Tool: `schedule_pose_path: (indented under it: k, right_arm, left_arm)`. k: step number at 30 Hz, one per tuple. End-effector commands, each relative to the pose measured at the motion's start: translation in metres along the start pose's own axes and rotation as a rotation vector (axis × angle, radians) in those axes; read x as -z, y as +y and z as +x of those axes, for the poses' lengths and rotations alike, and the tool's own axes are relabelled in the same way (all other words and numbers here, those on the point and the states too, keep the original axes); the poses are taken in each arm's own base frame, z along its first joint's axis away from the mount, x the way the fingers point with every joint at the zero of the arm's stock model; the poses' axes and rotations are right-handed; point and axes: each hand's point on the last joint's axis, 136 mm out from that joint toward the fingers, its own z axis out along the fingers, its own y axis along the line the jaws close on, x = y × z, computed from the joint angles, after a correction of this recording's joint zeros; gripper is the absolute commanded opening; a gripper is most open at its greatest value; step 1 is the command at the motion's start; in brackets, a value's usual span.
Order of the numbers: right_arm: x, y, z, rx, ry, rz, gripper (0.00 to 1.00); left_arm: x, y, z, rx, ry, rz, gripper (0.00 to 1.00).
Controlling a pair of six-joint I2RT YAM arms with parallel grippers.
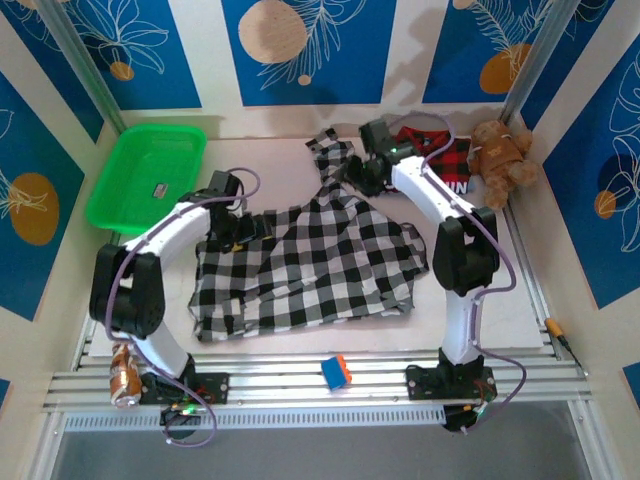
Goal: Fold and stack the long sleeve shirts
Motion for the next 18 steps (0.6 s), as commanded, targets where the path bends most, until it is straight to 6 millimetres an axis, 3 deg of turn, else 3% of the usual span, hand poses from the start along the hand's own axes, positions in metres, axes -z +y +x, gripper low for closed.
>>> schedule_pose_path:
  k: [1, 10, 15, 18]
  right_arm:
    - [-0.017, -0.059, 0.04, 0.024, 0.085, 0.211, 0.5]
    - [-0.012, -0.108, 0.106, 0.019, 0.19, 0.344, 0.47]
    - [-0.007, -0.134, 0.146, -0.028, 0.261, 0.406, 0.45]
    - [0.002, -0.139, 0.163, -0.013, 0.292, 0.423, 0.45]
  left_arm:
    - [-0.009, 0.04, 0.005, 0.055, 0.02, -0.154, 0.81]
    - [-0.024, 0.082, 0.031, 0.102, 0.067, -0.243, 0.8]
    - [-0.02, 0.101, 0.045, 0.129, 0.072, -0.31, 0.8]
    - [-0.014, 0.101, 0.042, 0.134, 0.051, -0.317, 0.8]
